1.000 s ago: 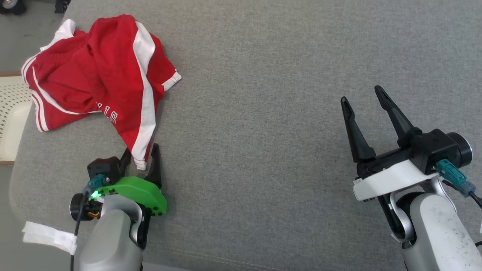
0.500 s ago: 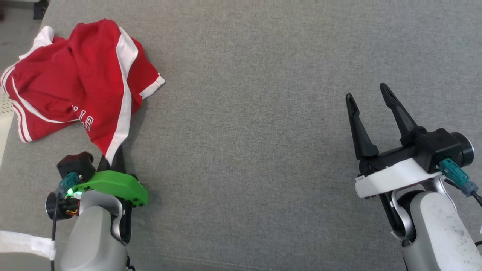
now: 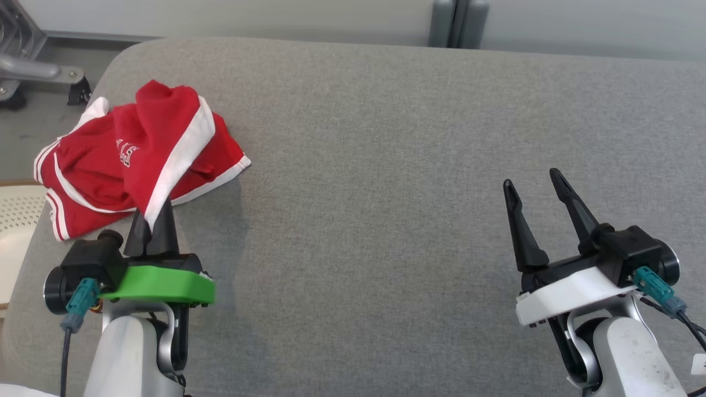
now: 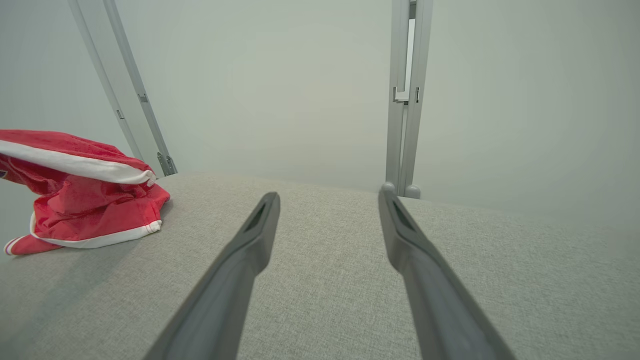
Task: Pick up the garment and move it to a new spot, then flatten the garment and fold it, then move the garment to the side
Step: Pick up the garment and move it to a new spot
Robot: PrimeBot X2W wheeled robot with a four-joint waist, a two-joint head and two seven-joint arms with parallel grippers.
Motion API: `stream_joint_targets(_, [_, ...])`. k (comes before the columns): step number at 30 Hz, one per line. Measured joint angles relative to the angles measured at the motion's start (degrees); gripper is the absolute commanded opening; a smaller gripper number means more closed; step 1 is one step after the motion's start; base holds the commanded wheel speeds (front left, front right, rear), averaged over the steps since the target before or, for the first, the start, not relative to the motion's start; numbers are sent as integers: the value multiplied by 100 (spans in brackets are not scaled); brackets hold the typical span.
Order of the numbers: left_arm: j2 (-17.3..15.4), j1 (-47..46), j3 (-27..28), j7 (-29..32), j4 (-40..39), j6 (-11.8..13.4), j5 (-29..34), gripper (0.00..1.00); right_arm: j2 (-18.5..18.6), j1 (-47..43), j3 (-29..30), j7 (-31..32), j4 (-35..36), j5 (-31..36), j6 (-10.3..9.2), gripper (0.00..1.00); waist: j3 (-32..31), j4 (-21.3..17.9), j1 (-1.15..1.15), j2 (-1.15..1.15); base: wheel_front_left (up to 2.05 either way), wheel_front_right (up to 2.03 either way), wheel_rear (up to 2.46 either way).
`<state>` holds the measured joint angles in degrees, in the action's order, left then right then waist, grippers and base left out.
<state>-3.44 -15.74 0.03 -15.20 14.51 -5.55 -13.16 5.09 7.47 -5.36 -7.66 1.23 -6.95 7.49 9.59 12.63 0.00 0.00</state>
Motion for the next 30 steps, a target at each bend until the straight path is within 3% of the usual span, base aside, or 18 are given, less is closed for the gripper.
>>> stream_joint_targets(11, [9,180,-995,523,-866,-129,26,0,-120,-168,-37,9,43,-54,0,100,-451,-637,0,0,0,0,0])
stream_joint_targets(24, [65,-920,-3155,500,-356,-176,-708,0,-201,-135,47,-138,-59,-213,0,100,-305,-1999,0,0,0,0,0])
stream_joint_targets(30, [79,-1597,-3829,408,-42,-20,-883,0,-209,-58,93,-305,-146,-352,0,100,-14,-2621,0,0,0,0,0])
